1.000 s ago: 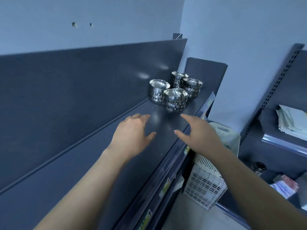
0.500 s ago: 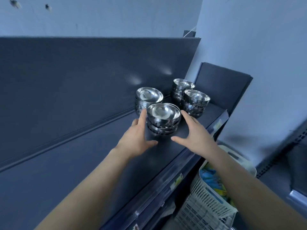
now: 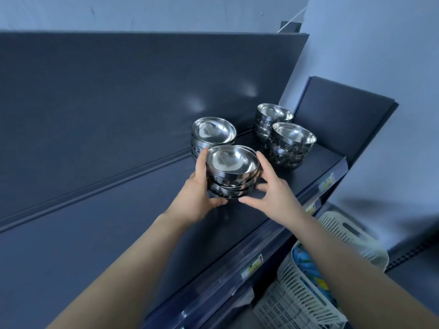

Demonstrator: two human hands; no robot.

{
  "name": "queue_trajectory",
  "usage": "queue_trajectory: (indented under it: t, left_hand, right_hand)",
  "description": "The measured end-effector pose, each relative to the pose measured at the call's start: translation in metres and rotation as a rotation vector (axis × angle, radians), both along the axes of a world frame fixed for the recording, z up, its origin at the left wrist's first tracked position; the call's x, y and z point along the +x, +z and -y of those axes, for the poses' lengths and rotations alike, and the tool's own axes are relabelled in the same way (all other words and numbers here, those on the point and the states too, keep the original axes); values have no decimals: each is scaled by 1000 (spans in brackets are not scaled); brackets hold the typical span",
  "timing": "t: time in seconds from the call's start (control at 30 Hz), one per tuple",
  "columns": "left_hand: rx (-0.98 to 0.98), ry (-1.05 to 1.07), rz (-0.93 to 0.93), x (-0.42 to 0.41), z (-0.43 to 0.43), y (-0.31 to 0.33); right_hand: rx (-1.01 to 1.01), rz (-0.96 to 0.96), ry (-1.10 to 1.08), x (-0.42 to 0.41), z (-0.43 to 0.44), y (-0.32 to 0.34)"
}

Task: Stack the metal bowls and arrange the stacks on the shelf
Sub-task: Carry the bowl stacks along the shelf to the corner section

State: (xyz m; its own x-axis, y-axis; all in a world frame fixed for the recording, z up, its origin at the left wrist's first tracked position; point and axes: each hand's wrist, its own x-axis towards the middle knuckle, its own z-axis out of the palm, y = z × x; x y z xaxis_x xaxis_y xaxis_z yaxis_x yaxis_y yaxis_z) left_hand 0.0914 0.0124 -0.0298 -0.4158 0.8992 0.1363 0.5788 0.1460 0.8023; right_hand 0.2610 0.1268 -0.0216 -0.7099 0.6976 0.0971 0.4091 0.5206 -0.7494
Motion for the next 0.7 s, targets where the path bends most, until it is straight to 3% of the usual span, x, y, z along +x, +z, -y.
queue_trajectory:
  t: [0.3, 0.7]
  left_hand:
    - [89, 155, 30, -2, 59, 23]
    - [132, 567, -56, -18, 225, 45]
  right_hand:
    - [15, -78, 163, -25, 27, 15]
    - [41, -118, 529, -102, 148, 40]
